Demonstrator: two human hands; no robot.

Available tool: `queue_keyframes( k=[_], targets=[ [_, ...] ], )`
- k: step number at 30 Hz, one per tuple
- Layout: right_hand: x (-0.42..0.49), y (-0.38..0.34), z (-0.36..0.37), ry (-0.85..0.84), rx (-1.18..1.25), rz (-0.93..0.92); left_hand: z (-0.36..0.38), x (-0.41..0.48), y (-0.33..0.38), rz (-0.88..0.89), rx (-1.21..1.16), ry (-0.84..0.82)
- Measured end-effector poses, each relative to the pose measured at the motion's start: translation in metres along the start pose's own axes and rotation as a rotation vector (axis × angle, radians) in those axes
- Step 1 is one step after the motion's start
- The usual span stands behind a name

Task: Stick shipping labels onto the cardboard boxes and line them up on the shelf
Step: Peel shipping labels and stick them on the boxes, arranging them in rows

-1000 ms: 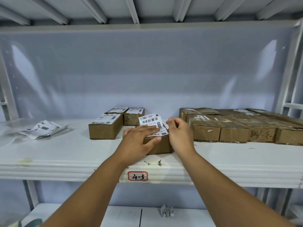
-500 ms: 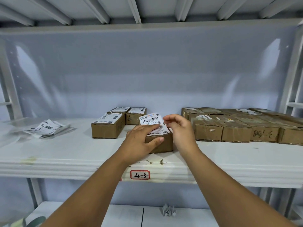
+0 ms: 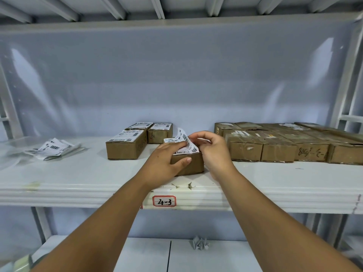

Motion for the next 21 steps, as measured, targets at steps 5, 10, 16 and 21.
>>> queue_keyframes(
  k=[5, 10, 16, 21],
  targets=[
    [0.0003, 0.0052, 0.0013, -0.071, 0.037, 0.102, -0.0019, -0.0008, 0.0019, 0.003, -0.015, 0.025],
    [-0.0003, 0.0042, 0.0001, -0.014, -0.136, 0.018, -0.0014, 0.0003, 0.0011, -0.011, -0.009, 0.035],
    [-0.0062, -0.0032, 0.0028, -0.004, -0.338, -0.138, 0.0011, 0.0013, 0.0000, 0.001, -0.003, 0.040],
    [-0.0025, 0.0002, -0.0001, 0.031, -0.309, -0.063, 0.0033, 0.0021, -0.0026, 0.001, 0.031, 0.034]
  ],
)
Point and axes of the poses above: each hand's wrist, its own x-axis towards the middle knuckle, its own z-axis out of the palm, y = z × x, the point moved 3 cm from there along x, towards the middle knuckle, and after that the axes turned 5 degrees about y, right-handed, at the moved point
